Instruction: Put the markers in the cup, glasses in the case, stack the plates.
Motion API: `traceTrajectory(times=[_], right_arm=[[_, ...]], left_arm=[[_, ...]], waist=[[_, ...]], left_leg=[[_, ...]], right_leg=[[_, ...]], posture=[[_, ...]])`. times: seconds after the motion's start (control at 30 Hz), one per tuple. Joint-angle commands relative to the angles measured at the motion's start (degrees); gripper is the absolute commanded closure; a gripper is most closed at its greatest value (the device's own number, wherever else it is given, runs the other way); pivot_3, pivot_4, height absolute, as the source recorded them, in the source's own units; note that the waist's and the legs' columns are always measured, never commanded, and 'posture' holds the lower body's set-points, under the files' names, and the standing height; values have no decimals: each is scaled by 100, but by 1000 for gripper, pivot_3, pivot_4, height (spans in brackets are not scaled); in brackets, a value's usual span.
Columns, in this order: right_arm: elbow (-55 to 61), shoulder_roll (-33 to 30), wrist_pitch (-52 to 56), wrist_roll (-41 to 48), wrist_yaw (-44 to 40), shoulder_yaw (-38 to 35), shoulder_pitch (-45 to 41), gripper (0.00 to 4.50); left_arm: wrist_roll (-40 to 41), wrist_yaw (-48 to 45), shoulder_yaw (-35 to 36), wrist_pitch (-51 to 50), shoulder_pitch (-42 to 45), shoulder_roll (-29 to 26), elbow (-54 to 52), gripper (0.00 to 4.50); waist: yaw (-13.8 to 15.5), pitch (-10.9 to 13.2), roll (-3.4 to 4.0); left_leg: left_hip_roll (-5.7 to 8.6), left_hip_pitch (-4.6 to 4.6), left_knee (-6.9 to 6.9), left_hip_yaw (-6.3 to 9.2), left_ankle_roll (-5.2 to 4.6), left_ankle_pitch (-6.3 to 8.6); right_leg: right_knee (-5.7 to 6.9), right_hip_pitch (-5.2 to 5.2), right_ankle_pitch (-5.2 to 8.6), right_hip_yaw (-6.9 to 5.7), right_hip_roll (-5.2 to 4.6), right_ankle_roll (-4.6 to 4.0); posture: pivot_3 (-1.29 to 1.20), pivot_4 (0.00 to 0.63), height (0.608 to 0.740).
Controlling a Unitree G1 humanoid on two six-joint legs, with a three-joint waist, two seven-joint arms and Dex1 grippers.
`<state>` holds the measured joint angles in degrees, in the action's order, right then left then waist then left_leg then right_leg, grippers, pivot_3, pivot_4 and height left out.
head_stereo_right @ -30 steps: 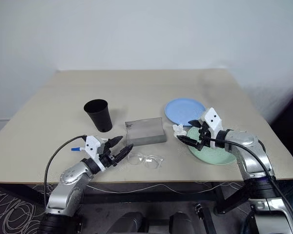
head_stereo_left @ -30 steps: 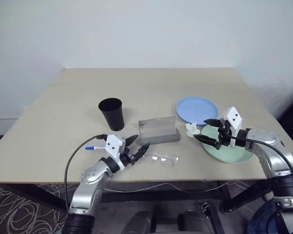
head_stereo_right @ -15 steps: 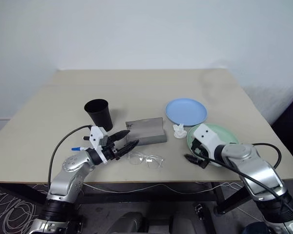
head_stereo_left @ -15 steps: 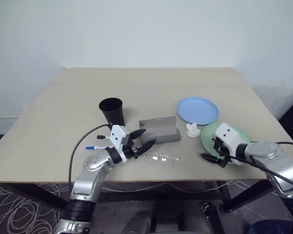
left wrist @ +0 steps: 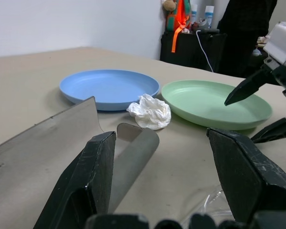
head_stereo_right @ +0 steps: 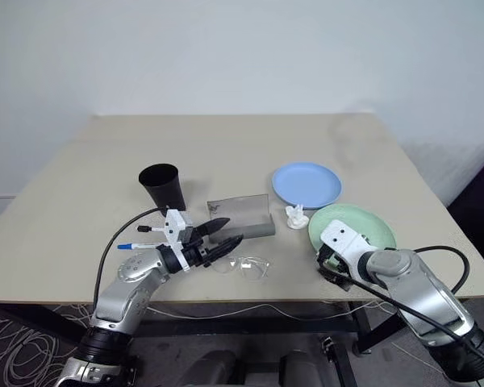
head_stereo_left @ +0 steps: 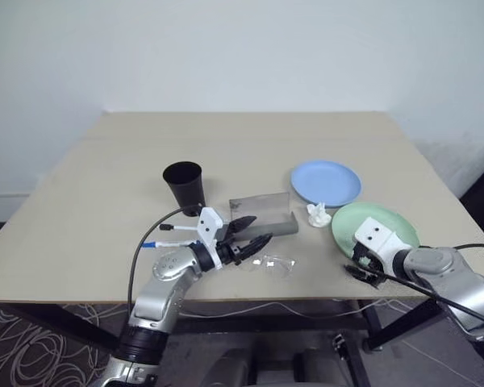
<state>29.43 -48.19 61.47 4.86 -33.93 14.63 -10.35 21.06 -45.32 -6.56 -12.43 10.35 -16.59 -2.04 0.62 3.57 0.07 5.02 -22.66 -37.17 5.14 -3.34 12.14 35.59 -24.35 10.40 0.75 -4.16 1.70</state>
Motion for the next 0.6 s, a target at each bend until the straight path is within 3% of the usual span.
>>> traceTrajectory(times=[0.03, 0.13, 0.47, 0.6], right_arm=[[155, -45, -12, -297, 348, -63, 59, 79], [321, -79, 36, -328, 404, -68, 195, 706], [494, -119, 23, -649, 599, -81, 461, 4066], [472, -132, 17, -714, 613, -104, 495, 4066]], left_arm=[[58, -75, -38, -42, 147, -12, -271, 1290], [81, -116, -49, -118, 181, -22, -307, 1249], [65, -251, -76, -185, 318, -41, -177, 1249], [52, -257, -96, -181, 372, -20, -129, 1249]], waist=[[0, 0, -1], [3, 2, -4], [-3, 4, -6], [-2, 5, -10]], left_leg=[[0, 0, 0, 0, 0, 0], [0, 1, 0, 1, 0, 0], [0, 0, 0, 1, 0, 0], [-1, -1, 0, 3, 0, 0]], right_leg=[[0, 1, 0, 0, 0, 0], [0, 3, 0, 0, -1, 0], [0, 2, 0, -2, -2, 0], [0, 3, 0, -4, -2, 0]], posture=[[0, 0, 740], [0, 0, 740], [0, 0, 740], [0, 0, 740]])
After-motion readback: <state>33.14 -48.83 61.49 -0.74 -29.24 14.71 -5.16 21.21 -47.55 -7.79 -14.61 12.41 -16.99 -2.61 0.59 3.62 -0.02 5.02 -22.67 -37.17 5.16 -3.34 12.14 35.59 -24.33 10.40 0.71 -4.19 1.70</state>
